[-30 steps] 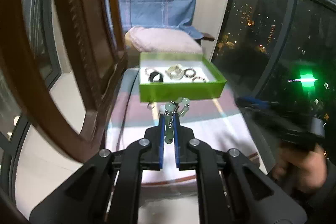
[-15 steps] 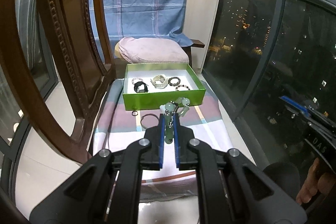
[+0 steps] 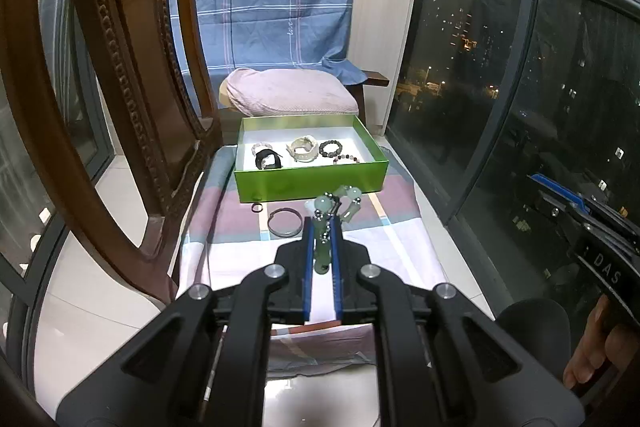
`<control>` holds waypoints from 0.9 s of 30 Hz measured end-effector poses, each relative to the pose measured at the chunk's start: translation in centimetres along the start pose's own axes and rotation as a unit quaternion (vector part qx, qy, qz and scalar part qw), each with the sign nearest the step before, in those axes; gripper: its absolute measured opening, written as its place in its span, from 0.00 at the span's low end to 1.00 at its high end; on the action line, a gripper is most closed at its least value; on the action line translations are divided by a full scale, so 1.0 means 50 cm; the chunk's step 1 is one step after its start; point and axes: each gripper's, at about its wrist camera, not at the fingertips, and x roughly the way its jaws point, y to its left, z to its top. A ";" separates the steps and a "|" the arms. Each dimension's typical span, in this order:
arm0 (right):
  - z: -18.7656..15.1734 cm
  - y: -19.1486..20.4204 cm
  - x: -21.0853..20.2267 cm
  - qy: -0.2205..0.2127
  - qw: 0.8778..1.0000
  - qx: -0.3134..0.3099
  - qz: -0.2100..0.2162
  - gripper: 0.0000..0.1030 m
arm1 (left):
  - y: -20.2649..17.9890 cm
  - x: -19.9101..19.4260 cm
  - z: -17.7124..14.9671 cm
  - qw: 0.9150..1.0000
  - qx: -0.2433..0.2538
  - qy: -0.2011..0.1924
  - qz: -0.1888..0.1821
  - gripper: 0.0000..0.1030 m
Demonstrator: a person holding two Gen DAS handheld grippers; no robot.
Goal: Organize jewelry
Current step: 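Lift the jade brooch with the left gripper while the right lifts the stone-set ring, then lower the brooch and ring into the green box and open both grippers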
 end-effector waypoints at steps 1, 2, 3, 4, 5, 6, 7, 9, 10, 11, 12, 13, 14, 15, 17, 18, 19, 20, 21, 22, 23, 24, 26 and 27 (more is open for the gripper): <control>0.000 0.000 0.000 0.000 1.000 0.000 0.001 0.20 | 0.001 0.000 0.000 1.000 0.000 0.000 0.000 0.08; 0.000 0.001 0.000 0.000 1.000 -0.001 0.001 0.20 | 0.003 0.001 -0.001 1.000 -0.001 0.000 0.001 0.08; 0.000 0.001 0.000 0.000 1.000 -0.002 0.002 0.20 | 0.003 0.001 -0.002 1.000 -0.001 0.001 0.001 0.08; -0.001 0.002 0.000 0.000 1.000 -0.001 0.002 0.20 | 0.003 0.002 -0.002 1.000 -0.001 0.002 0.001 0.08; 0.000 0.001 0.001 0.001 1.000 -0.002 0.002 0.20 | 0.003 0.003 -0.003 1.000 -0.001 0.003 0.002 0.08; -0.001 0.001 0.003 0.002 1.000 -0.003 0.003 0.20 | 0.004 0.005 -0.004 1.000 -0.001 0.004 0.002 0.08; -0.003 0.001 0.004 0.003 1.000 -0.003 0.003 0.20 | 0.005 0.005 -0.006 1.000 -0.001 0.005 0.002 0.08; -0.008 0.000 0.013 0.009 1.000 -0.002 0.007 0.20 | 0.007 0.009 -0.008 1.000 -0.002 0.009 0.000 0.08; -0.009 -0.001 0.019 0.013 1.000 -0.002 0.009 0.20 | 0.006 0.010 -0.006 1.000 -0.003 0.010 -0.002 0.08; -0.005 -0.001 0.024 0.014 1.000 -0.004 0.011 0.20 | 0.008 0.013 0.000 1.000 -0.004 0.012 -0.007 0.08; 0.004 0.000 0.029 0.011 1.000 -0.008 0.012 0.20 | 0.010 0.015 0.009 1.000 -0.004 0.012 -0.010 0.08; 0.017 -0.001 0.034 0.006 1.000 -0.011 0.013 0.20 | 0.010 0.017 0.022 1.000 -0.002 0.008 -0.011 0.08; 0.033 -0.002 0.039 0.001 1.000 -0.014 0.016 0.20 | 0.011 0.018 0.044 1.000 0.002 0.000 -0.010 0.08; 0.052 -0.002 0.047 -0.005 1.000 -0.018 0.020 0.20 | 0.013 0.022 0.070 1.000 0.003 -0.008 -0.013 0.08; 0.107 -0.003 0.081 -0.011 0.999 -0.028 0.033 0.20 | 0.019 0.043 0.117 1.000 -0.002 -0.011 -0.027 0.08; 0.131 -0.007 0.101 -0.015 0.999 -0.026 0.039 0.20 | 0.020 0.062 0.143 1.000 0.000 -0.010 -0.025 0.08; 0.155 -0.010 0.126 -0.017 0.999 -0.022 0.044 0.20 | 0.020 0.084 0.168 1.000 0.004 -0.010 -0.023 0.08; 0.184 -0.015 0.165 -0.014 0.998 -0.017 0.053 0.20 | 0.022 0.120 0.199 1.000 0.004 -0.004 -0.025 0.08; 0.207 -0.017 0.213 -0.003 0.998 -0.013 0.063 0.20 | 0.024 0.162 0.226 1.000 0.006 0.008 -0.027 0.08; 0.220 -0.017 0.251 0.007 0.998 -0.011 0.067 0.20 | 0.029 0.211 0.249 0.999 0.004 0.026 -0.033 0.08; 0.232 -0.018 0.308 0.021 0.997 -0.009 0.068 0.20 | 0.036 0.252 0.261 0.998 0.000 0.041 -0.038 0.08; 0.237 -0.020 0.363 0.036 0.997 -0.008 0.066 0.20 | 0.043 0.296 0.270 0.998 -0.006 0.057 -0.039 0.08; 0.227 -0.032 0.495 0.086 0.994 0.013 0.065 0.20 | 0.060 0.411 0.272 0.994 -0.012 0.100 -0.034 0.09; 0.216 -0.037 0.545 0.106 0.992 0.023 0.064 0.20 | 0.071 0.470 0.262 0.992 -0.017 0.126 -0.026 0.09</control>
